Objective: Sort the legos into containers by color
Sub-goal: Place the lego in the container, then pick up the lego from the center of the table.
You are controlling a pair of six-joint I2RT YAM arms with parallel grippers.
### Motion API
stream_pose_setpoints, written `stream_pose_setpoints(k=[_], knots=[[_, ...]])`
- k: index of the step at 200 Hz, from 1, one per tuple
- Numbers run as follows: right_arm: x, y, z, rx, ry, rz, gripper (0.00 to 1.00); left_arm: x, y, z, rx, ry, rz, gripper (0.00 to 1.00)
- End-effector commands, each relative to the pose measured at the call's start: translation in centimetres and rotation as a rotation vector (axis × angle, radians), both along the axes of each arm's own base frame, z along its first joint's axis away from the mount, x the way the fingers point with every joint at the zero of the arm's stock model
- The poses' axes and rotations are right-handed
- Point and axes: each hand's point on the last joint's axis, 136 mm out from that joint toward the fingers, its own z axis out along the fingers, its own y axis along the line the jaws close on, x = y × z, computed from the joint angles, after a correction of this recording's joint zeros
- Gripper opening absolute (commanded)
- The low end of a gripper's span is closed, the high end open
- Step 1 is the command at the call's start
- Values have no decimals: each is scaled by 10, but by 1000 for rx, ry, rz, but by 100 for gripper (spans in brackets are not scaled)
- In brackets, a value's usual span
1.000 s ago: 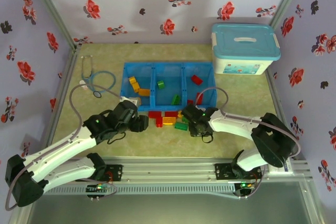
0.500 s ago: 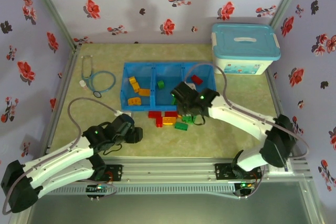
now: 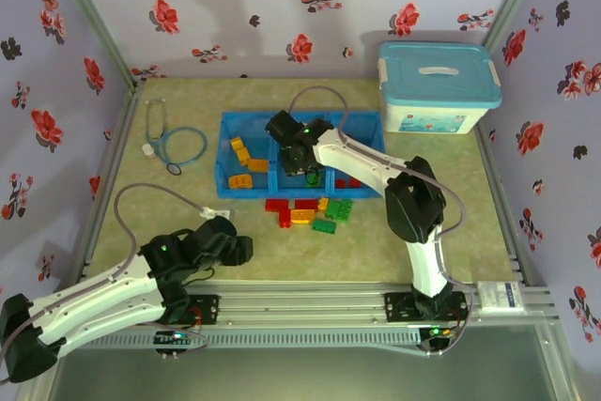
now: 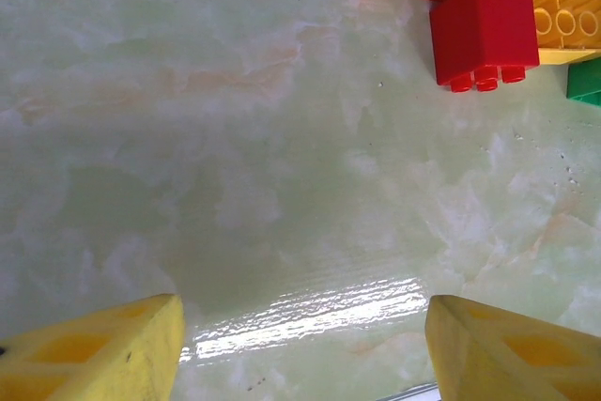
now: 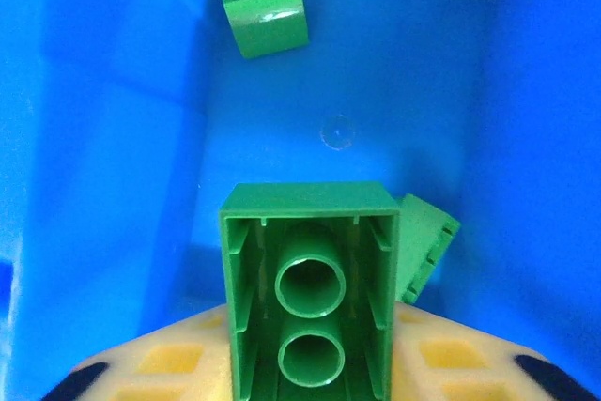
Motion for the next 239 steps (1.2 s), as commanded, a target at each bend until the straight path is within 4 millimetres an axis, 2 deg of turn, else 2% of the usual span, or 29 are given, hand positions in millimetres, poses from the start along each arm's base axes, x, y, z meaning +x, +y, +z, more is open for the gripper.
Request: stream_pose_setpoints(k=[1, 11, 21, 51, 77, 115, 133, 179, 239], knots=[[4, -2, 8, -28, 6, 1, 59, -1, 7, -1, 22, -4, 23, 69], [6, -1, 17, -28, -20, 0, 76, 0, 6, 2, 17, -10, 20, 70], [7, -2, 29, -29, -58, -4, 82, 1, 5, 5, 14, -18, 20, 74], [0, -8, 67, 1, -150, -5, 83, 10, -6, 15, 4, -44, 12, 78], [-13, -20, 92, 49, -209, -27, 83, 19, -24, 21, -4, -51, -12, 79], [-38, -57, 107, 104, -269, -89, 84, 35, -55, 28, 6, -56, -52, 79], [-51, -74, 104, 122, -275, -114, 85, 42, -70, 28, 11, -51, -64, 79], [-82, -117, 78, 115, -257, -183, 86, 59, -103, 18, 51, -11, -82, 77], [-116, -159, 50, 144, -246, -263, 86, 76, -125, -6, 130, 25, -95, 69]])
